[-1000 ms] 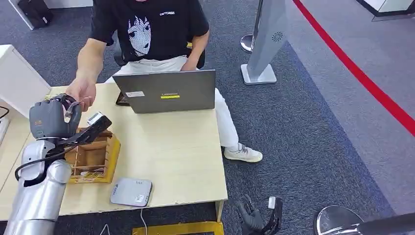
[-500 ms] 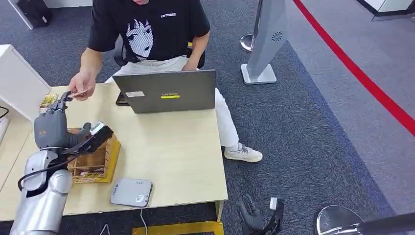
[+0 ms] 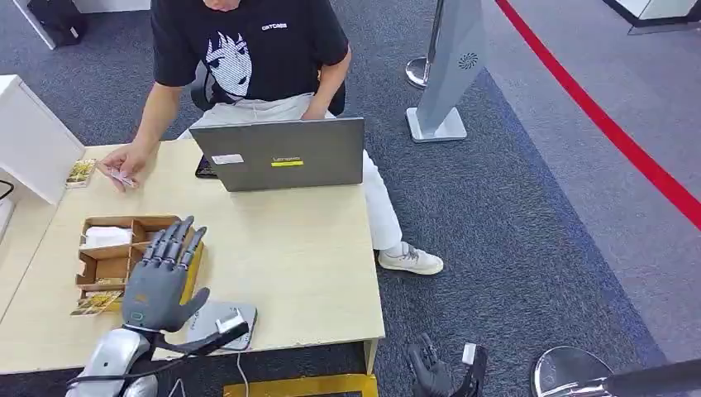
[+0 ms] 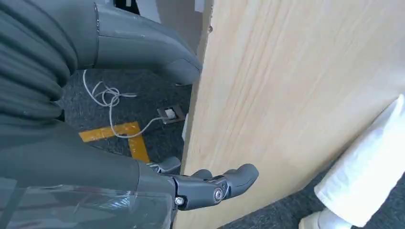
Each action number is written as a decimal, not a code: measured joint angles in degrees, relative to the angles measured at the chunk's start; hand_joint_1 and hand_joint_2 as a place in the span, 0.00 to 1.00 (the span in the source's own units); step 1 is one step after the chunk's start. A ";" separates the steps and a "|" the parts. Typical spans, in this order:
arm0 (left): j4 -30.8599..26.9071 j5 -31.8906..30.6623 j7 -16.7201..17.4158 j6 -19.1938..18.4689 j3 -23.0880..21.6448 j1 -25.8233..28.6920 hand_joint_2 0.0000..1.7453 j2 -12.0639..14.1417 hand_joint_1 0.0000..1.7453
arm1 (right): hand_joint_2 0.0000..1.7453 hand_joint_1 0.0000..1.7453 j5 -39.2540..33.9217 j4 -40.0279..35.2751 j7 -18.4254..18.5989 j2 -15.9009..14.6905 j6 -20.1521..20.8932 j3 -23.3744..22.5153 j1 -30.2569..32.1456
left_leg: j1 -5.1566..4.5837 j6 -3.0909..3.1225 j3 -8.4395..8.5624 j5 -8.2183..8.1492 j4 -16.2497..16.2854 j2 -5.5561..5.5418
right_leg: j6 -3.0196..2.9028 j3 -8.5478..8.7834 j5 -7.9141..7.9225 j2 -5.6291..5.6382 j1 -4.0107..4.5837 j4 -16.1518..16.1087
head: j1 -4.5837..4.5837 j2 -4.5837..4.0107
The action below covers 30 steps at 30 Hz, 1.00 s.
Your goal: Pass the card to the sensor for recognition and then transmit it.
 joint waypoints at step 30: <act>-5.40 -2.36 1.58 6.21 -2.84 6.47 1.00 7.03 0.00 | 1.00 0.00 0.72 0.00 -0.26 -0.37 0.48 -0.98 0.20 | 0.03 -0.03 -0.01 0.03 -0.02 -0.03 | -0.01 0.01 0.00 -0.03 0.01 0.02 | 0.00 0.00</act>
